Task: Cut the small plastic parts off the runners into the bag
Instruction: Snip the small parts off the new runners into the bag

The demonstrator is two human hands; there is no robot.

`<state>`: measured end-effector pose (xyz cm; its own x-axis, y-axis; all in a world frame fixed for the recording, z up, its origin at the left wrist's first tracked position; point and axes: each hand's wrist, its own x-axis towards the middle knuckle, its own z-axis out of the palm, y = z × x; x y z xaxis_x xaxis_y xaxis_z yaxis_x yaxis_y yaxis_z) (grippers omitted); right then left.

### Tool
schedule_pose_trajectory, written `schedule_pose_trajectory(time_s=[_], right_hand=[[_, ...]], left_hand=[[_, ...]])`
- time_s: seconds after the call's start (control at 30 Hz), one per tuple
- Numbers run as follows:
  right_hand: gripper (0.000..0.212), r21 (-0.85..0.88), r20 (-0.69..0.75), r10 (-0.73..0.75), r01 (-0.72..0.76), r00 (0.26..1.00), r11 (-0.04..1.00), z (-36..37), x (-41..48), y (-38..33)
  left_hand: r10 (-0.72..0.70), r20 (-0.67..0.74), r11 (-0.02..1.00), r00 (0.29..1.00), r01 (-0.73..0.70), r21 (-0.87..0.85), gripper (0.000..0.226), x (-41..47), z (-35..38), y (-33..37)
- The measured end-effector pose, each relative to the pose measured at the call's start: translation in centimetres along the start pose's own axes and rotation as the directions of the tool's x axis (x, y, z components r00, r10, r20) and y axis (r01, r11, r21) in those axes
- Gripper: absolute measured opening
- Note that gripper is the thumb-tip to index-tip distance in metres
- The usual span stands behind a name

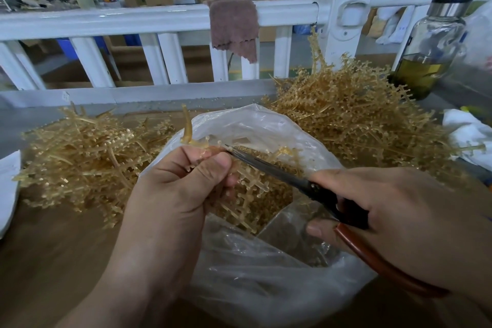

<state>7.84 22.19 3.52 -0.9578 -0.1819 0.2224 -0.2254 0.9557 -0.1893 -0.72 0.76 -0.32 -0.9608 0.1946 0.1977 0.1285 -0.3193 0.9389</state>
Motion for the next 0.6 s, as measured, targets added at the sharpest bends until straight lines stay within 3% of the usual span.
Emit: schedule_pose_trajectory(time_s=[0.6], right_hand=[[0.046,0.028,-0.027,-0.042,0.043,0.999,0.999,-0.01,-0.04,0.25]], left_hand=[[0.06,-0.017,0.998,0.998,-0.06,-0.001,0.009,-0.12,-0.07,-0.93]])
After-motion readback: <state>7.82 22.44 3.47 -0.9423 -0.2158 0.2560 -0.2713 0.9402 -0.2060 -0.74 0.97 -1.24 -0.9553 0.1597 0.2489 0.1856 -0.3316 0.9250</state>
